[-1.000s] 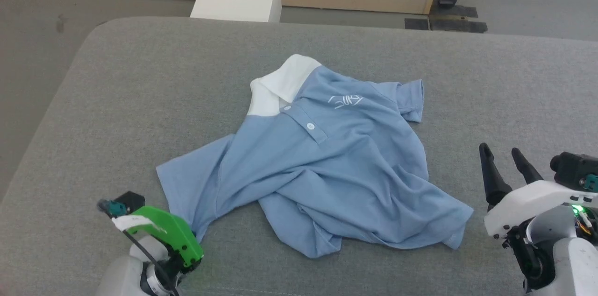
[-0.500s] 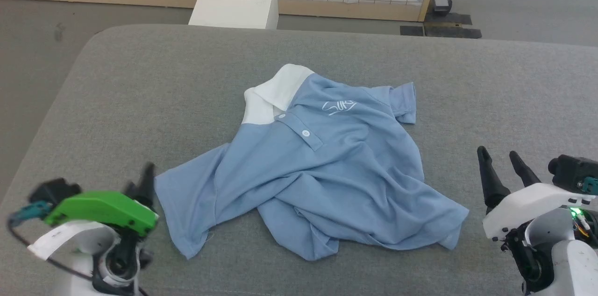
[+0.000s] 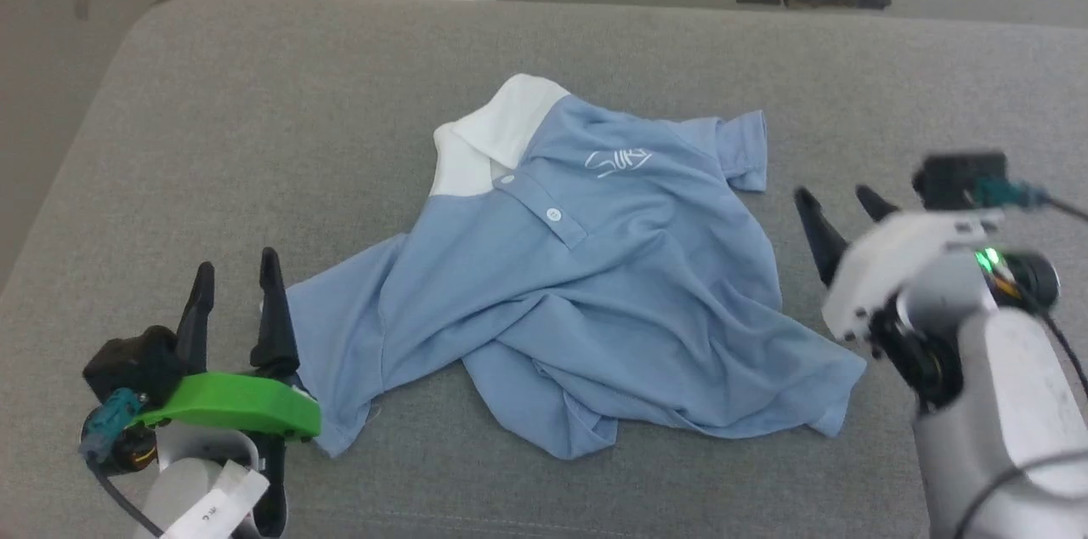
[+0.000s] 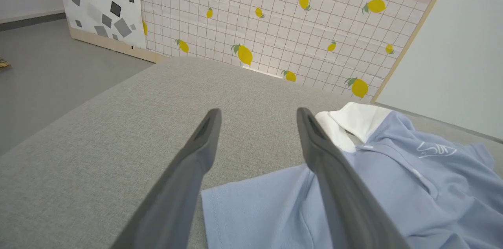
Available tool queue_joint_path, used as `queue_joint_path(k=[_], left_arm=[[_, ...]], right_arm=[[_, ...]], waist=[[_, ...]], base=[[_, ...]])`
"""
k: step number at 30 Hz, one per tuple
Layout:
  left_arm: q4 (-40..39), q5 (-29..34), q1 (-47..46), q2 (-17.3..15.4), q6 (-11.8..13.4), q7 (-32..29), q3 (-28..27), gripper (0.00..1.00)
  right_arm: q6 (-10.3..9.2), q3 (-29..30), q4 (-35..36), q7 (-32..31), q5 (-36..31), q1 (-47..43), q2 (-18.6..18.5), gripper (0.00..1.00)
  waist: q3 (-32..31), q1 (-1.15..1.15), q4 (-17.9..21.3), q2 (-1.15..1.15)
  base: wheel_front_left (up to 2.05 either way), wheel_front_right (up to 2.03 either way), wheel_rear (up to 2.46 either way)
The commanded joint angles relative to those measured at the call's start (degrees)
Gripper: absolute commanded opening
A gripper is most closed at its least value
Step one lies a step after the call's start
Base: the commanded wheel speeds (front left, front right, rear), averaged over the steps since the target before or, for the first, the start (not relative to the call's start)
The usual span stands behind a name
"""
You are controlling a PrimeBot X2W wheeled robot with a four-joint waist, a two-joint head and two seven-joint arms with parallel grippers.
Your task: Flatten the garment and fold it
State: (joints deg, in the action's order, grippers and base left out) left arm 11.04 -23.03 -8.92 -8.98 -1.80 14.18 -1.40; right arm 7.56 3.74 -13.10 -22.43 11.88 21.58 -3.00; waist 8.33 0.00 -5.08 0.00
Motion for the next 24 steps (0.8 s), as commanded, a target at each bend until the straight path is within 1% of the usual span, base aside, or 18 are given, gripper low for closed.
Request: queue_joint_path(k=[1,6,10,12,18,24], left_arm=[[0.32,0.97,-0.30,-0.13,-0.31,0.42,0.31,1.00],[0.73,3.27,-3.01,0.65,-0.75,0.73,1.52,1.00],[0.81,4.54,-5.43,1.58,-1.22,0.79,2.36,1.00],[0.57,5.07,-6.43,2.02,-1.53,0.80,2.55,1.00],[-0.07,6.38,-7.95,3.17,-2.19,0.81,2.27,1.00],[0.27,6.83,-8.18,4.14,-2.81,0.81,1.46,1.00]], right_arm=[[-0.08,-1.48,-1.48,-1.97,-1.11,3.38,-0.40,1.00],[-0.08,-5.91,-10.58,-9.51,-3.98,14.47,-1.97,1.00],[-0.08,-8.18,-18.16,-14.82,-7.06,20.23,-3.28,1.00],[-0.08,-9.14,-21.01,-16.37,-8.15,22.24,-3.62,1.00],[-0.08,-11.66,-27.56,-16.31,-10.55,25.06,-3.84,1.00],[-0.08,-15.08,-32.54,-15.51,-8.45,25.22,-2.95,1.00]], waist=[[2.33,0.00,-0.48,0.00],[5.27,0.00,-2.46,0.00],[7.57,0.00,-4.40,0.00],[8.77,0.00,-5.21,0.00],[11.40,0.00,-6.57,0.00],[12.28,0.00,-6.70,0.00]], base=[[0.00,0.00,0.00],[0.00,0.00,0.00],[0.00,0.00,0.00],[0.00,0.00,0.00],[0.00,0.00,0.00],[0.00,0.00,0.00]])
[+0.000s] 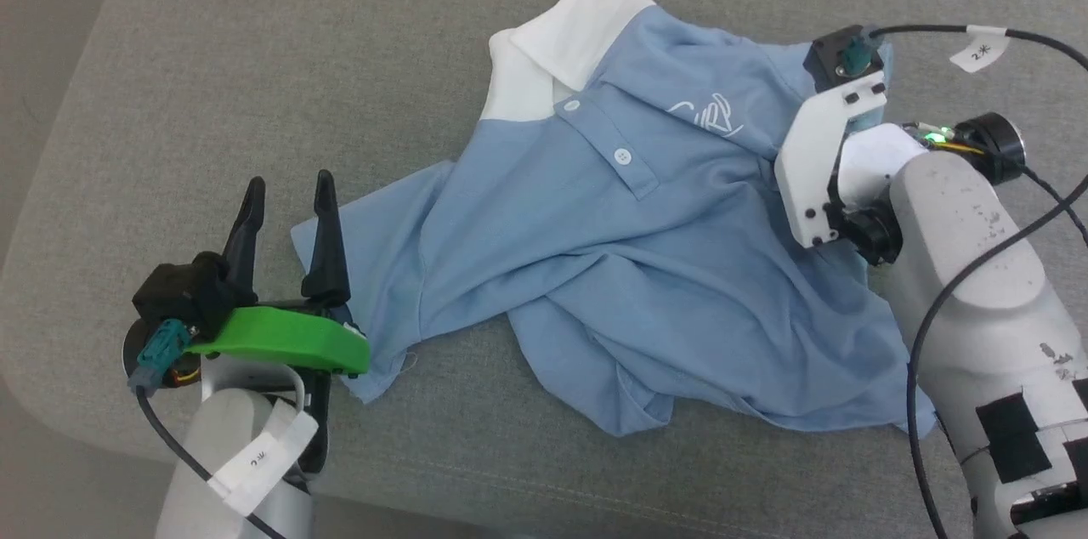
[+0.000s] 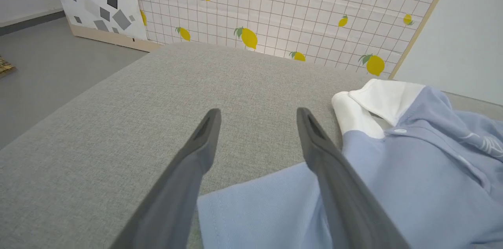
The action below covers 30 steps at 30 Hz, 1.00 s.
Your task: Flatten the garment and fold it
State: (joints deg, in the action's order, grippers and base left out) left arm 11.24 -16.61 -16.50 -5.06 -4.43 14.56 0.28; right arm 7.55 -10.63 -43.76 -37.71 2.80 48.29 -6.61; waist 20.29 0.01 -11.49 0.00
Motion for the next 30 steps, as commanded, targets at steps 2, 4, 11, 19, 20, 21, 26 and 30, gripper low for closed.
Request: queue_joint_path(k=[2,4,11,19,20,21,26,30], left_arm=[[0.32,0.54,-0.46,0.42,-0.37,0.43,-0.61,1.00],[0.69,0.74,-0.19,0.60,-0.51,0.43,-0.95,1.00],[1.48,1.32,0.73,0.95,-0.98,0.43,-2.08,1.00],[2.10,1.55,1.97,0.98,-1.44,0.43,-3.13,1.00],[2.17,1.52,2.23,1.00,-1.47,0.43,-3.24,1.00],[2.29,1.50,2.63,1.04,-1.48,0.43,-3.37,1.00],[2.72,1.18,4.33,1.17,-1.53,0.43,-3.77,1.00],[2.87,1.03,5.00,1.06,-1.54,0.43,-3.95,1.00]], right_arm=[[-0.06,-1.33,-2.83,-0.33,1.75,-1.27,0.73,0.50],[-0.06,-1.28,-3.31,0.17,2.83,-0.88,0.49,0.00],[-0.06,5.63,-1.12,6.29,6.97,3.58,-0.59,0.00],[-0.06,10.01,5.78,12.12,6.49,3.49,-2.41,0.00],[-0.06,9.96,6.83,12.25,6.44,1.83,-2.50,0.00],[-0.06,9.99,8.17,12.12,6.71,-0.71,-2.53,0.00],[-0.06,10.35,14.23,10.62,8.22,-15.60,-2.19,0.00],[-0.06,11.38,18.72,8.72,10.52,-27.47,0.19,0.00]], waist=[[-0.06,-0.01,-0.01,0.00],[-0.78,-0.01,0.34,0.00],[-4.26,-0.01,2.50,0.00],[-8.73,-0.01,5.68,0.00],[-9.30,-0.01,6.06,0.00],[-9.98,-0.01,6.48,0.00],[-11.75,-0.01,7.98,0.00],[-12.16,-0.01,8.77,0.00]], base=[[0.00,0.00,0.00],[0.00,0.00,0.00],[0.00,0.00,0.00],[0.00,0.00,0.00],[0.00,0.00,0.00],[0.00,0.00,0.00],[0.00,0.00,0.00],[0.00,0.00,0.00]])
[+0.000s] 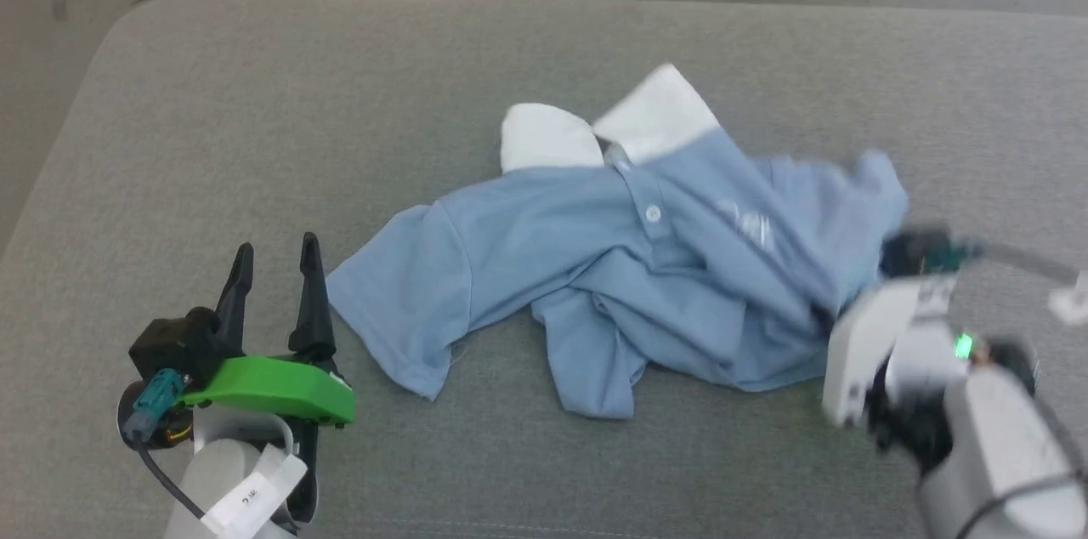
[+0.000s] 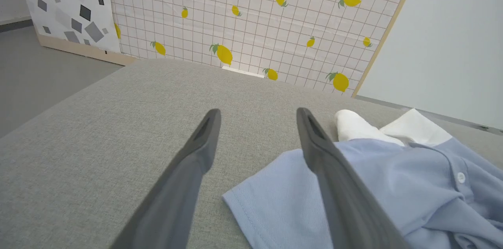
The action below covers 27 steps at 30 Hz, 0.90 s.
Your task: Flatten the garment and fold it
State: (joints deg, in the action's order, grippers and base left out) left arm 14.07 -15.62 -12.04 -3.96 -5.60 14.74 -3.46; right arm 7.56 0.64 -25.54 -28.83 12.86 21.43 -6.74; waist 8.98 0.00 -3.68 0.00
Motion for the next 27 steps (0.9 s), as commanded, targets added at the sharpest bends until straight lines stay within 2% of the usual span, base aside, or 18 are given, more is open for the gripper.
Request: queue_joint_path(k=[1,5,9,10,19,23,27], left_arm=[[0.10,-0.01,0.62,-0.11,-0.38,0.26,-0.25,1.00],[0.64,-0.29,0.68,-0.37,-0.43,0.26,-0.24,1.00],[1.29,-0.57,0.76,-0.51,-0.42,0.21,-0.09,1.00],[1.49,-0.66,0.83,-0.54,-0.43,0.20,-0.04,1.00],[2.52,-1.38,1.75,-0.41,-0.19,-0.24,0.63,1.00],[2.61,-1.91,2.38,-0.40,0.11,-1.07,0.66,1.00],[2.63,-2.38,1.50,-0.37,0.55,-4.09,1.25,1.00]], right_arm=[[-0.08,0.45,1.55,-0.56,0.74,-3.25,0.89,0.00],[-0.08,1.23,3.99,-1.87,1.55,-10.05,2.63,0.00],[-0.08,2.75,6.20,-0.73,1.91,-12.08,3.44,0.00],[-0.08,3.20,7.01,0.13,2.20,-12.06,3.55,1.00],[-0.08,12.51,19.31,7.91,10.53,-13.93,3.84,1.00],[-0.08,18.34,24.41,9.61,10.46,-15.75,3.85,1.00],[-0.08,22.17,26.52,9.37,9.53,-16.36,3.85,1.00]], waist=[[-0.86,0.00,1.12,0.00],[-1.13,0.00,1.68,0.00],[-1.46,0.00,2.10,0.00],[-1.65,0.00,2.21,0.00],[-3.59,0.00,2.27,0.00],[-3.96,0.00,2.59,0.00],[-3.38,0.00,2.81,0.00]], base=[[0.00,0.00,0.00],[0.00,0.00,0.00],[0.00,0.00,0.00],[0.00,0.00,0.00],[0.00,0.00,0.00],[0.00,0.00,0.00],[0.00,0.00,0.00]])
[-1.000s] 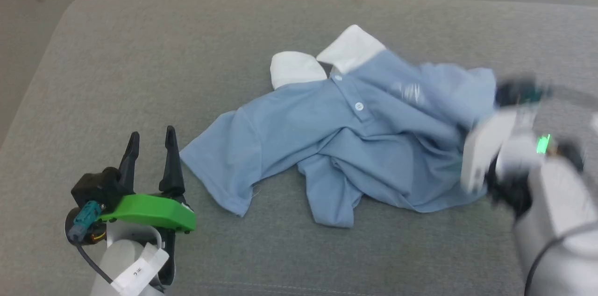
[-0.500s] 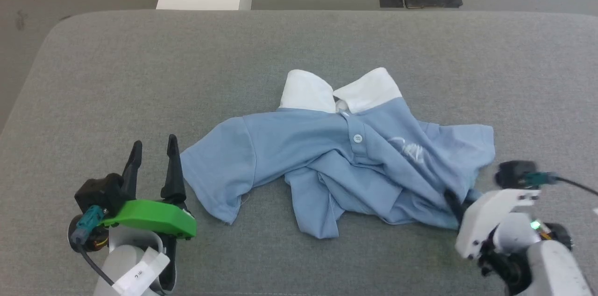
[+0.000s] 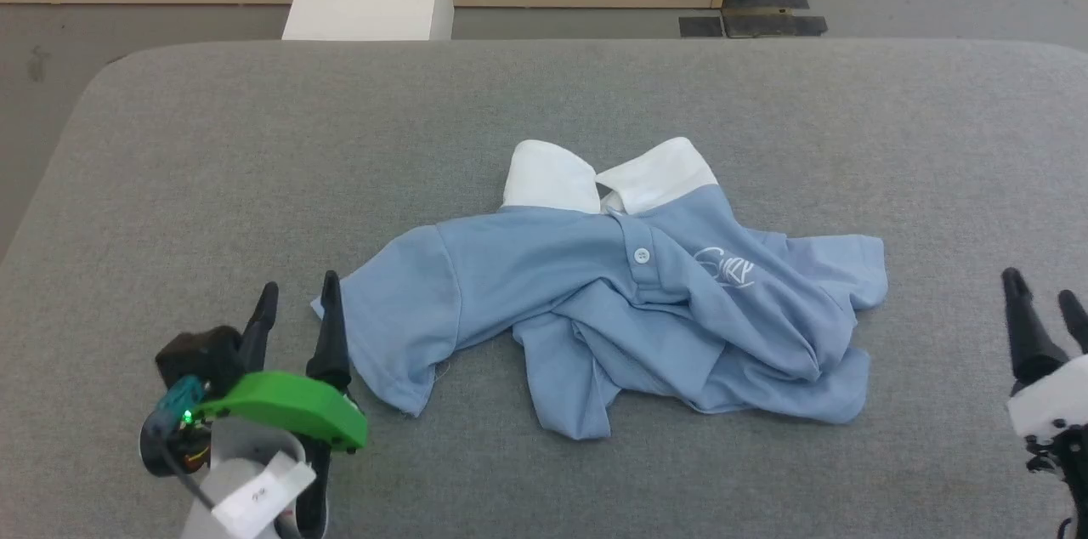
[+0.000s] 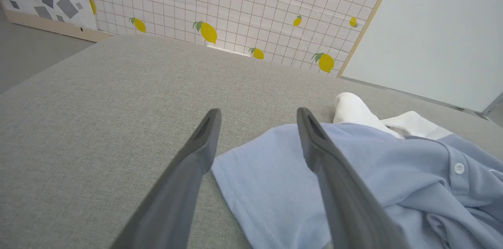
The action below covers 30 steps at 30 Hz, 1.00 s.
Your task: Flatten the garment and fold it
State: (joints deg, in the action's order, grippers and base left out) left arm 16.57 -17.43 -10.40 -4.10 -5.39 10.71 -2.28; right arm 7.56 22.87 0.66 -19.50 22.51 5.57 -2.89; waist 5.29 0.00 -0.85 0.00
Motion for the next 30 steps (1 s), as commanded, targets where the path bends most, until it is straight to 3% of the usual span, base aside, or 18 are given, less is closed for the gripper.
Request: queue_joint_path(k=[1,6,11,15,26,27,28,30], left_arm=[[0.30,-0.66,-1.10,-0.23,0.69,-1.79,0.30,1.00],[3.18,-0.20,-8.46,-1.63,2.62,-14.49,1.98,1.00],[11.19,2.46,-17.19,-4.94,7.24,-34.06,3.88,1.00],[15.70,3.54,-21.69,-6.70,9.42,-44.23,4.62,1.00],[20.83,0.48,-23.81,-5.20,9.31,-54.18,5.01,1.00],[20.97,0.02,-23.62,-4.89,9.28,-54.57,4.88,0.72],[20.91,-0.49,-23.43,-4.59,9.25,-54.68,4.68,0.00],[20.77,-1.26,-23.08,-4.34,9.07,-54.96,4.39,0.00]], right_arm=[[-0.08,0.69,0.44,-0.01,0.26,-0.24,0.01,1.00],[-0.08,1.96,0.30,-0.14,-0.74,1.28,0.01,1.00],[-0.08,1.07,0.06,-0.35,-1.47,3.55,0.01,1.00],[-0.08,-0.60,-0.16,-0.36,-1.53,5.10,0.01,1.00],[-0.08,-1.35,-0.25,0.27,-3.55,7.54,0.01,1.00],[-0.08,-1.32,-0.31,0.32,-3.64,7.66,0.01,1.00],[-0.08,-1.33,-0.36,0.34,-3.79,7.78,0.01,1.00],[-0.08,-1.36,-0.50,0.38,-4.02,8.08,0.01,1.00]], waist=[[0.65,0.00,-0.09,0.00],[2.55,0.00,-0.13,0.00],[5.03,0.00,0.33,0.00],[7.00,0.00,1.27,0.00],[10.65,0.00,2.00,0.00],[10.67,0.00,1.95,0.00],[10.71,0.00,1.86,0.00],[10.72,0.00,1.68,0.00]], base=[[0.00,0.00,0.00],[0.00,0.00,0.00],[0.00,0.00,0.00],[0.00,0.00,0.00],[0.00,0.00,0.00],[0.00,0.00,0.00],[0.00,0.00,0.00],[0.00,0.00,0.00]])
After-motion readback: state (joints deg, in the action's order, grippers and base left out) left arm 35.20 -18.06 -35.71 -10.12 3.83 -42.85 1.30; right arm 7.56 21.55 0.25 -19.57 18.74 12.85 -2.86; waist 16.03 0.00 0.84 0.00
